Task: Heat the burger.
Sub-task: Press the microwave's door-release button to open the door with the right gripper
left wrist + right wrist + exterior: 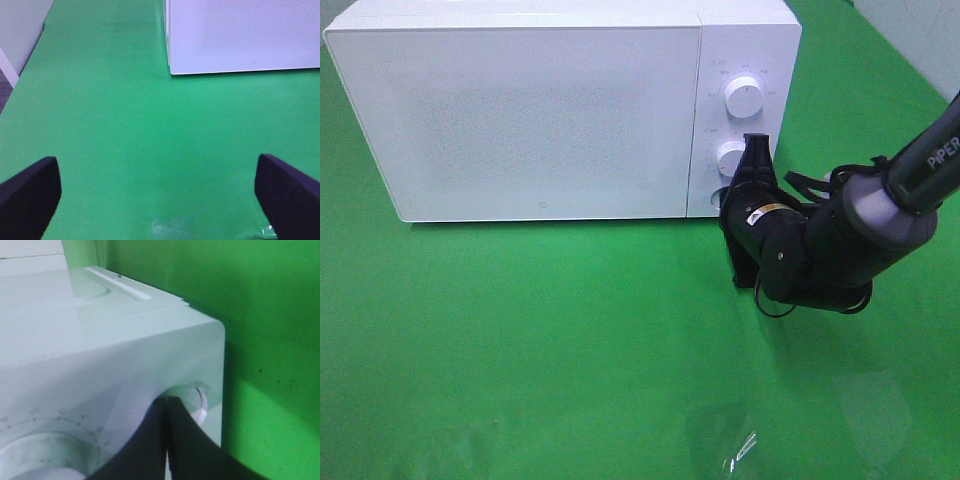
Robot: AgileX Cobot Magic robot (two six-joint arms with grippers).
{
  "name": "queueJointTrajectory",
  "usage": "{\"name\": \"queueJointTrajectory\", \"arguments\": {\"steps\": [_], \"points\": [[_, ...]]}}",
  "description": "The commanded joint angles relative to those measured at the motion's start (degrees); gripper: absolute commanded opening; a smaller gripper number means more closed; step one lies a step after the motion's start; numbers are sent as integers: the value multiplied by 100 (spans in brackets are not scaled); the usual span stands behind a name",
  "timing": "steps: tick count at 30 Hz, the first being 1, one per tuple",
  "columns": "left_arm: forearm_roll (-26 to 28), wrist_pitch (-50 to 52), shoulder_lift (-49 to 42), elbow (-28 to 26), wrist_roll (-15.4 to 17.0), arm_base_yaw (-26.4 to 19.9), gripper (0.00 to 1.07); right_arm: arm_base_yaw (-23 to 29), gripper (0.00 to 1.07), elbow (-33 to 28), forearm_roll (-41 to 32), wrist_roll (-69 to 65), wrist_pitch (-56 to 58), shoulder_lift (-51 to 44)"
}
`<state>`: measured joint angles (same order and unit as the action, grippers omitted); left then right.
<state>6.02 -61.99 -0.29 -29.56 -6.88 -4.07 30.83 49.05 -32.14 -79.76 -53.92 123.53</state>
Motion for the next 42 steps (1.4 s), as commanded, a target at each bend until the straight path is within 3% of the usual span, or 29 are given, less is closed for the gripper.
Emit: {"name": "queueJointTrajectory", "arguments": {"steps": [1,9,16,25,36,42], "points": [[17,69,-34,-6,46,-23,98,-92,0,155,-6,57,-1066,-69],[17,69,-34,-6,46,-23,98,-92,0,401,-92,86,-1879,115],[17,69,-34,-6,46,-23,98,-92,0,796,40,80,-2017,447],[17,69,-34,-6,46,-23,98,-92,0,802,52,80,-2000,447],[17,69,-34,-6,46,-23,98,-40,0,304,40,-132,-1621,206],[17,69,-34,-6,46,-23,98,97,1,-97,195,-630,-659,23]]}}
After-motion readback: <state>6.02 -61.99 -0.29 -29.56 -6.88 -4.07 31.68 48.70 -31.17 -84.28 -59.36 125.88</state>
